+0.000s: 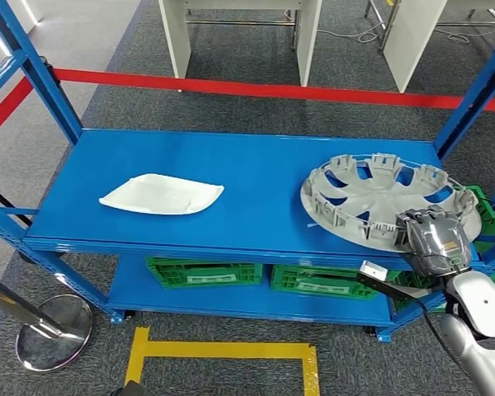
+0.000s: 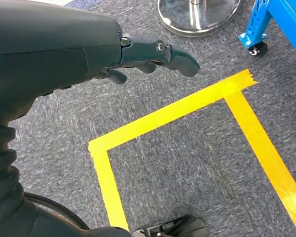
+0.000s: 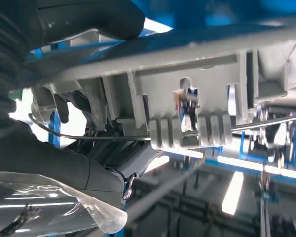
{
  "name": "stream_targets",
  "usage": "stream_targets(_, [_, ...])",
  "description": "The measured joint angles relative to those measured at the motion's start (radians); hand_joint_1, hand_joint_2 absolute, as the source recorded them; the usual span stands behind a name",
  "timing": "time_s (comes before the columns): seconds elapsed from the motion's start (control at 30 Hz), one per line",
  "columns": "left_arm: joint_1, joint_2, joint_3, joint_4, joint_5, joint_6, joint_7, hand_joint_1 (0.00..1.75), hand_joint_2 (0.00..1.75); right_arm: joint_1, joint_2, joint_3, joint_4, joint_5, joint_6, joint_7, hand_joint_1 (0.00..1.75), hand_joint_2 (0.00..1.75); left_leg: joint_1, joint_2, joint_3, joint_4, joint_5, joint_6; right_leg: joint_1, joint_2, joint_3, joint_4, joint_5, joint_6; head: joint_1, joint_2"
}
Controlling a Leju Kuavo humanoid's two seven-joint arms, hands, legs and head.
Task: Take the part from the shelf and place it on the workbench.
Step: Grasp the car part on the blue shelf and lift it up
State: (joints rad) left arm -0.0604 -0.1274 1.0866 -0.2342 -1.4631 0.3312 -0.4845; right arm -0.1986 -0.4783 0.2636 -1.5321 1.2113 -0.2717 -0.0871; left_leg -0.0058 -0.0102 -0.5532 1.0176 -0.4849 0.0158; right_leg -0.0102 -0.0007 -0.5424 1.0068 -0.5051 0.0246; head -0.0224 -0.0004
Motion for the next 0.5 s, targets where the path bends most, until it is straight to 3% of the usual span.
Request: stream_targets(0.5, [0.000, -0.019, 0.000, 0.000, 0.000, 0.019, 0.006, 0.00, 1.75, -0.032, -0.022, 0.037, -0.088, 0.098, -0.093, 0.077, 1.75, 1.75, 0.000, 0.000, -0.002, 0.000, 0.000, 0.000, 0.000, 0.000, -0.002, 0.000, 0.000, 0.000, 0.000, 0.000])
